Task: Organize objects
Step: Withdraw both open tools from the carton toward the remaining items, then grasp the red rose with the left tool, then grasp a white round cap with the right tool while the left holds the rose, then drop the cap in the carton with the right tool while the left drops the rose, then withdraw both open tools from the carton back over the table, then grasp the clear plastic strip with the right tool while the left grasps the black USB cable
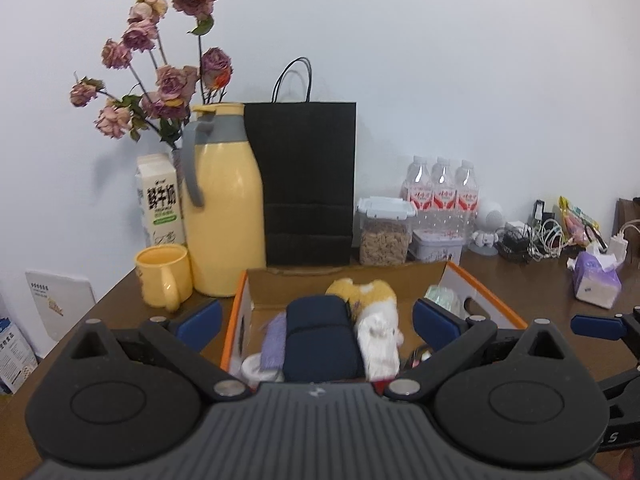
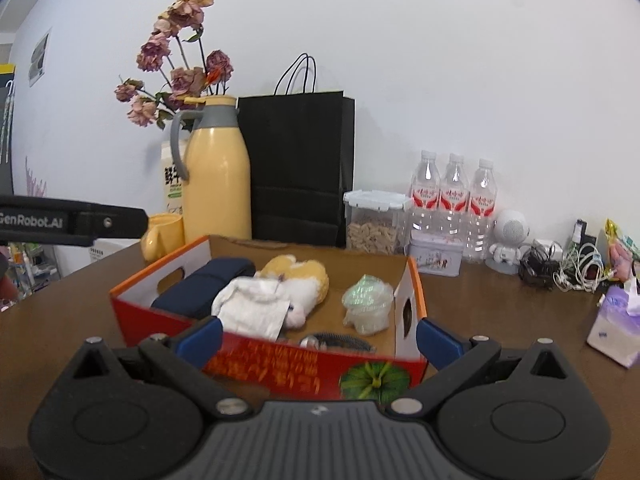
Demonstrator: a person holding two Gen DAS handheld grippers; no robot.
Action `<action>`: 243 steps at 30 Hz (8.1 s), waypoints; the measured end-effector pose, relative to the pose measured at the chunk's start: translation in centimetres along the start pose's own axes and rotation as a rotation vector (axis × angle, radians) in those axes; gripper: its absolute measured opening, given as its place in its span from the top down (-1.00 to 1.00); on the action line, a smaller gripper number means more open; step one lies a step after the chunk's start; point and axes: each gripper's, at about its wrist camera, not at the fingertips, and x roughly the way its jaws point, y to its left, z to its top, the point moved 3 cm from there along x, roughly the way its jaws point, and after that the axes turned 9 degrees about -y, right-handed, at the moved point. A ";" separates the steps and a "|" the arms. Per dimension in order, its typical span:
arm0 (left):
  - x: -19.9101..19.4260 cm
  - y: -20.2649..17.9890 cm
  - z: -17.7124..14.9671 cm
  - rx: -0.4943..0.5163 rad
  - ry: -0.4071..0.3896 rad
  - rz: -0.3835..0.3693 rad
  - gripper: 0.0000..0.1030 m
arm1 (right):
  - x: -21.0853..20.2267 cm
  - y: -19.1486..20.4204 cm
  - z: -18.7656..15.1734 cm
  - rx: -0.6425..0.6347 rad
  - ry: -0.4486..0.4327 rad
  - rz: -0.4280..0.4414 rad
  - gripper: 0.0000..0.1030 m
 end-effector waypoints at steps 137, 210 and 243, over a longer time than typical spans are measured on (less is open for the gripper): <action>-1.3 -1.3 -4.9 -0.050 0.127 -0.134 -0.02 | -0.5 2.1 -2.6 0.007 0.063 0.077 0.46; 1.9 -0.5 -3.2 0.002 -0.012 -0.031 -1.00 | 2.2 -0.4 -3.0 -0.019 0.078 -0.008 -1.00; -4.7 6.3 -7.6 -0.027 0.163 0.097 -1.00 | -0.5 0.3 -8.4 0.029 0.290 0.053 -0.34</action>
